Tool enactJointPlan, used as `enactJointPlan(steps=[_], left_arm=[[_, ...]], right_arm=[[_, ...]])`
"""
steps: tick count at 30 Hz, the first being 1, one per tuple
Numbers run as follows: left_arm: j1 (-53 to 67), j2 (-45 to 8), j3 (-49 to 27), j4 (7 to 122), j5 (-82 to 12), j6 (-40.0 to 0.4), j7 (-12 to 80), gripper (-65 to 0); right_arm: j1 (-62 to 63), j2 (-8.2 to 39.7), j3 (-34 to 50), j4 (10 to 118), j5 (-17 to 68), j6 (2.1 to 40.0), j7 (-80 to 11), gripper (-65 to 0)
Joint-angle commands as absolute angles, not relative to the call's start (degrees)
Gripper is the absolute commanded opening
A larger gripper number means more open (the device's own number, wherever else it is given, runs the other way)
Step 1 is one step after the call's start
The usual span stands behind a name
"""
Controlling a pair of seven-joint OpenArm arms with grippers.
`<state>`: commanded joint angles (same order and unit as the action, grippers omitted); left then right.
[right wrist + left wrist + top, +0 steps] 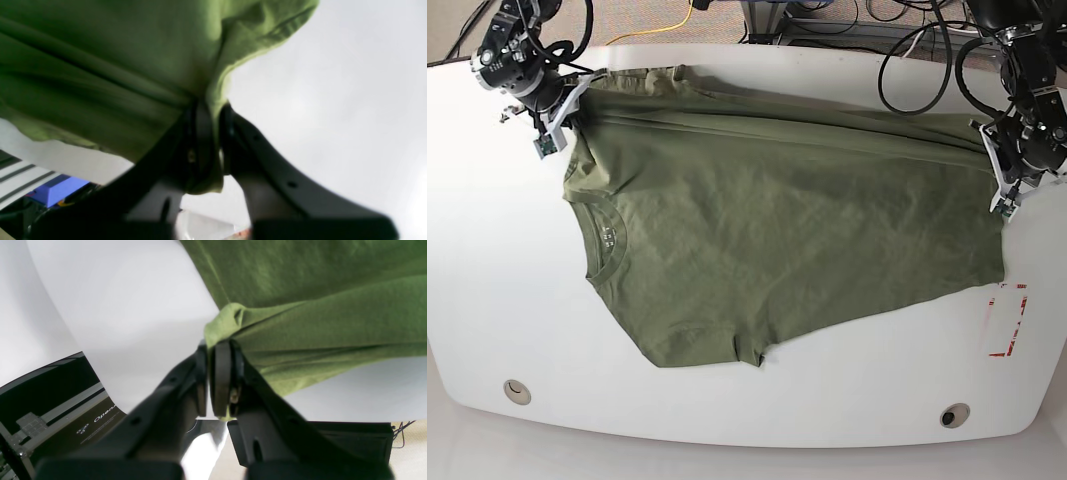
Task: Layout the t-shirt on the table in an organized manner, then fold the t-shirt properly
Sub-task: 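Release the shirt and move both grippers to the shirt's side edges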
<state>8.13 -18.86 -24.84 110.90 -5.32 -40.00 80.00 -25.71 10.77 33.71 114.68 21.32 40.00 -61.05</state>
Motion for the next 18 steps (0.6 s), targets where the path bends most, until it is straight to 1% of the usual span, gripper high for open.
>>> enactJointPlan(steps=[1, 2, 3, 4, 5, 7, 8, 10, 11, 12, 18], left_arm=[[8.48, -18.86, -24.75, 110.9, -5.32, -40.0, 80.0, -65.0], [8.57, -18.86, -24.75, 110.9, -5.32, -40.0, 80.0, -64.3], [8.66, -18.95, -24.75, 110.9, -5.32, -40.0, 80.0, -61.9], [9.19, -19.03, -24.75, 110.9, -5.32, -40.0, 80.0, -57.1], [9.63, -19.38, -24.75, 110.9, -5.32, -40.0, 80.0, -52.4], [10.42, -19.74, -24.75, 110.9, -5.32, -40.0, 80.0, -42.6], [10.77, -19.82, -24.75, 110.9, -5.32, -40.0, 80.0, -36.1], [10.86, -19.82, -24.84, 110.9, -5.32, -40.0, 80.0, -28.3], [10.86, -19.82, -24.84, 110.9, -5.32, -40.0, 80.0, -25.3], [10.86, -19.91, -24.84, 110.9, -5.32, -40.0, 80.0, -23.7], [10.51, -20.0, -24.84, 110.9, -5.32, -40.0, 80.0, -23.5]], right_arm=[[-25.98, 10.24, 33.8, 114.68, 21.32, 40.0, -60.97, -43.4], [-26.07, 9.98, 33.8, 114.68, 21.32, 40.0, -60.97, -40.1], [-26.15, 9.54, 33.89, 114.77, 21.32, 40.0, -60.97, -34.2], [-26.33, 9.19, 34.59, 114.86, 21.32, 40.0, -60.97, -27.7], [-26.42, 8.92, 35.21, 114.86, 21.32, 40.0, -60.97, -23.3], [-27.03, 8.92, 36.0, 114.86, 21.32, 40.0, -60.97, -17.6], [-27.21, 8.92, 36.53, 114.86, 21.49, 40.0, -60.97, -15.2], [-27.21, 8.92, 37.05, 114.86, 21.76, 40.0, -60.97, -14.3], [-27.12, 8.92, 37.32, 114.86, 21.76, 40.0, -60.97, -14.1], [-27.12, 8.92, 37.93, 114.86, 21.76, 40.0, -60.97, -14.1], [-23.96, 9.01, 39.43, 114.86, 21.32, 40.0, -60.88, -14.1]])
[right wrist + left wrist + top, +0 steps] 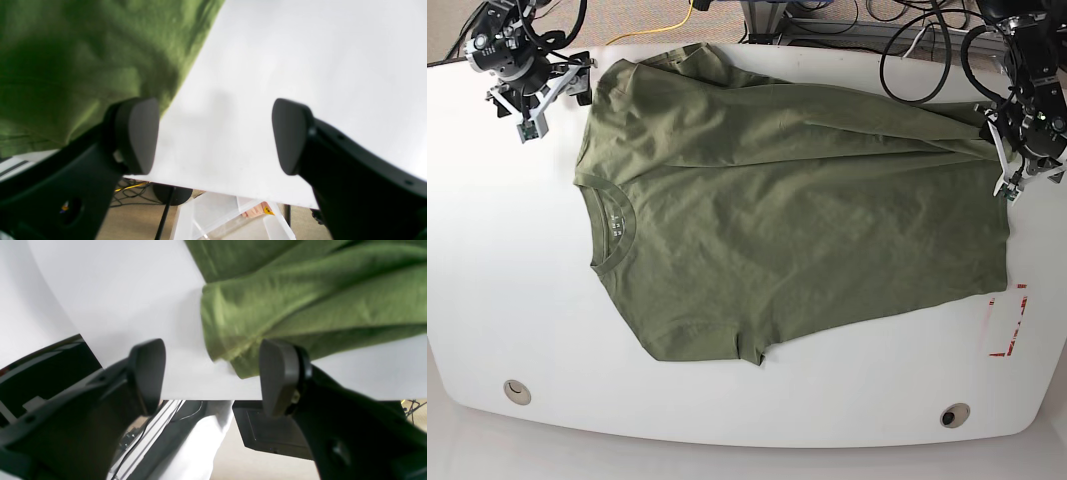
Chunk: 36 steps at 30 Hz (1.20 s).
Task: Layout the t-shirt on the table in an organized manner, then fold the t-shirt properly
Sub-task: 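Release the shirt and move both grippers to the shirt's side edges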
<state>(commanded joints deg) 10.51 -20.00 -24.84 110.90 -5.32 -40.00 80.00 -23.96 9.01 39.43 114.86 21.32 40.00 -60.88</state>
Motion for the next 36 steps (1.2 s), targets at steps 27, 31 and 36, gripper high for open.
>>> enactJointPlan(steps=[27, 31, 36], left_arm=[[-18.15, -20.53, -30.55, 103.52, -4.88, -40.0, 80.0, -23.5], [-22.29, -20.44, -30.55, 93.76, -4.88, -40.0, 75.3, -23.5], [-24.48, -20.44, -30.46, 84.0, -4.88, -40.0, 66.86, -23.5]], right_arm=[[9.36, 11.65, 38.9, 91.38, 21.32, 40.0, -60.88, -14.0], [17.54, 14.11, 36.0, 81.27, 21.32, 40.0, -60.18, -14.0], [22.9, 16.22, 30.46, 72.57, 21.32, 40.0, -54.37, -14.0]])
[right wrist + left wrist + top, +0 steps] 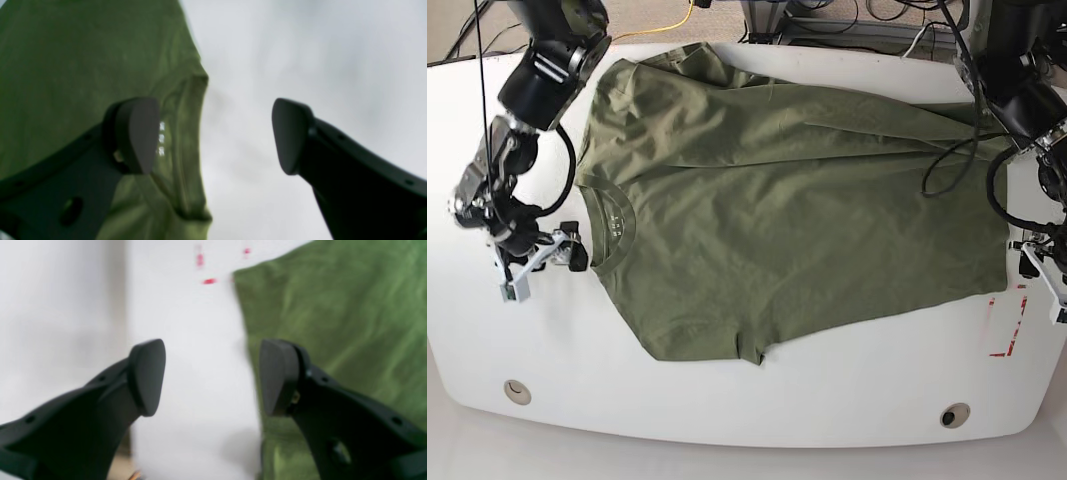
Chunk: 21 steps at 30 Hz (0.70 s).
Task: Layout the t-shirt on the table in an organized manner, then fold the t-shirt properly
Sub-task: 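Release the shirt and move both grippers to the shirt's side edges, then grasp the shirt side edges with both grippers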
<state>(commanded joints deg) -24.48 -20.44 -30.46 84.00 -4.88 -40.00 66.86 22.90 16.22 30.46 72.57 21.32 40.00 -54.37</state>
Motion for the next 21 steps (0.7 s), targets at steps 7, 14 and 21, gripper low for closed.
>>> enactJointPlan(steps=[7, 14, 21], left_arm=[[-28.09, -22.02, -26.95, 68.18, -4.88, -40.0, 53.41, -23.5], [-32.22, -22.46, -23.6, 55.34, -4.88, -40.0, 43.91, -23.5], [-34.86, -23.87, -21.32, 43.38, -4.88, -37.76, 35.56, -23.5]], right_arm=[[30.73, 17.63, 22.81, 59.74, 21.23, 40.0, -46.64, -14.0], [37.67, 18.77, 15.69, 44.0, 21.23, 40.0, -35.56, -14.0], [43.56, 19.91, 8.66, 26.42, 21.23, 40.0, -21.67, -14.0]])
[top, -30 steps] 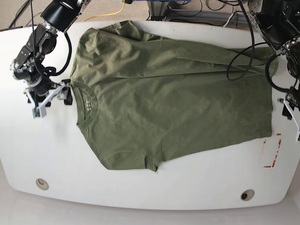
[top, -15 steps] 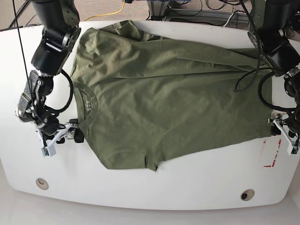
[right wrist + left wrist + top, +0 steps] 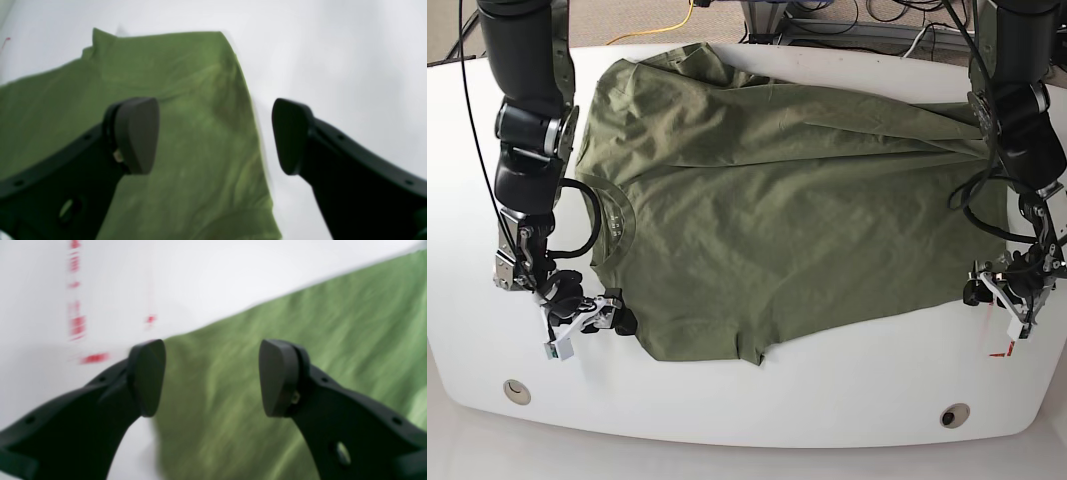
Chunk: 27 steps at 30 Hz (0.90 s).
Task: Layout the t-shirt on the table in an organized manner, then fold the t-shirt properly
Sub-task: 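Grasp the shirt side edges with both grippers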
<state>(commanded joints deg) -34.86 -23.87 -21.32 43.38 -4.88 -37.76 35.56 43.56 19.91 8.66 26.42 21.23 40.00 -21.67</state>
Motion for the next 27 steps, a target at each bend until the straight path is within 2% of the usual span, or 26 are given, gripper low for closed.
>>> enactJointPlan(steps=[6, 21, 27], left_arm=[[-35.74, -24.48, -18.68, 36.7, -4.88, -33.98, 30.81, -23.5], [-34.24, -26.51, -18.77, 35.21, -4.88, -34.07, 30.73, -23.5], [-34.24, -26.59, -19.03, 35.3, -5.32, -34.86, 30.73, -23.5]], right_arm=[[44.97, 20.0, 4.53, 19.38, 21.23, 40.0, -14.11, -14.0], [39.69, 19.65, 3.03, 19.65, 21.76, 38.55, -11.3, -14.0], [36.26, 19.82, 3.03, 27.47, 21.85, 38.64, -14.02, -14.0]])
